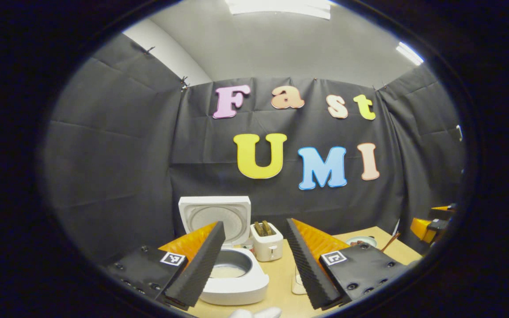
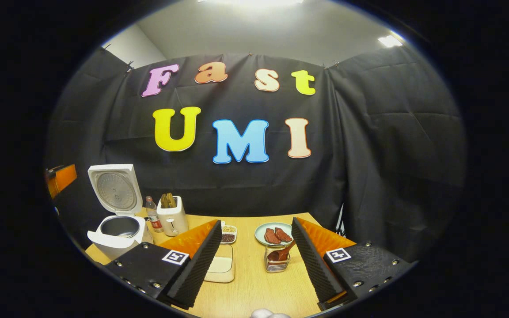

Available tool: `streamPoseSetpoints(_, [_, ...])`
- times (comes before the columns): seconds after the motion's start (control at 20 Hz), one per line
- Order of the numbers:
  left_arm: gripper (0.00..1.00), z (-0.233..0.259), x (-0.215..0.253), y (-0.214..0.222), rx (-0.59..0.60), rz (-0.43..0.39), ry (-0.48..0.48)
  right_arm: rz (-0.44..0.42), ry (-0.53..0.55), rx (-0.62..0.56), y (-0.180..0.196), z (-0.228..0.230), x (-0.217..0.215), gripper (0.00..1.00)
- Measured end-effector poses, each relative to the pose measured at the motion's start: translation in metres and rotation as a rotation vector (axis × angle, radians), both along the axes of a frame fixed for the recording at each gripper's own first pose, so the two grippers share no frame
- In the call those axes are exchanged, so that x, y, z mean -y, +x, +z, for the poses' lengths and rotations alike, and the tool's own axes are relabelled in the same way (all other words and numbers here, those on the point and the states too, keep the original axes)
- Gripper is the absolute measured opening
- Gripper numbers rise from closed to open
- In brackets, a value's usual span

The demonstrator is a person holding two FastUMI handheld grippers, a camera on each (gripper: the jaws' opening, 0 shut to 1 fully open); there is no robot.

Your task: Close the left gripper, press the button to open the rice cooker; take a wooden spoon from the chopstick holder with the right hand, scoop a spoonful of rice and pour it into the rice cooker, then put the wooden spoon back into the chopstick holder.

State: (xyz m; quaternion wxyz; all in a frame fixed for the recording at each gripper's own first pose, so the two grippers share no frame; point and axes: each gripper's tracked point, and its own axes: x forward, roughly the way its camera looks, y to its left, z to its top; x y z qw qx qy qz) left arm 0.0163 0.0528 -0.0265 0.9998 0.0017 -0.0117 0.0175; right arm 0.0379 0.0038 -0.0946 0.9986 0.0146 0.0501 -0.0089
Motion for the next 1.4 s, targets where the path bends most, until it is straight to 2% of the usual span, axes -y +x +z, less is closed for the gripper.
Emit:
streamPoseSetpoints(0.4, [0.93,0.001,0.008,0.001,-0.015,-0.011,-0.025,-0.08,0.136,-0.162,0.049,-0.11,0.045,0.98])
streamPoseSetpoints(0.45, [0.99,0.002,0.006,0.001,-0.015,-0.002,-0.019,-0.084,0.153,-0.17,0.058,-0.12,0.048,0.98])
streamPoseSetpoints(0.5, [0.97,0.004,0.006,-0.001,-0.014,0.0,-0.021,-0.095,0.151,-0.182,0.068,-0.129,0.053,0.98])
streamPoseSetpoints(0.65, [0.93,0.003,0.009,-0.003,-0.02,0.0,-0.026,-0.105,0.131,-0.188,0.097,-0.148,0.067,0.98])
streamPoseSetpoints(0.85, [0.93,0.01,0.01,-0.002,-0.029,0.029,-0.024,-0.126,0.178,-0.201,0.141,-0.165,0.078,0.99])
streamPoseSetpoints(1.2, [0.93,0.008,0.018,0.001,-0.045,0.082,-0.003,-0.15,0.18,-0.245,0.212,-0.207,0.102,0.98])
streamPoseSetpoints(1.25, [0.99,0.008,0.019,0.002,-0.049,0.089,-0.001,-0.148,0.195,-0.259,0.22,-0.215,0.104,0.98])
streamPoseSetpoints(1.3, [0.93,0.006,0.02,0.003,-0.054,0.097,0.002,-0.148,0.206,-0.269,0.229,-0.22,0.105,0.98])
streamPoseSetpoints(1.4, [0.93,0.003,0.022,0.006,-0.064,0.113,0.001,-0.153,0.222,-0.273,0.241,-0.226,0.109,0.98])
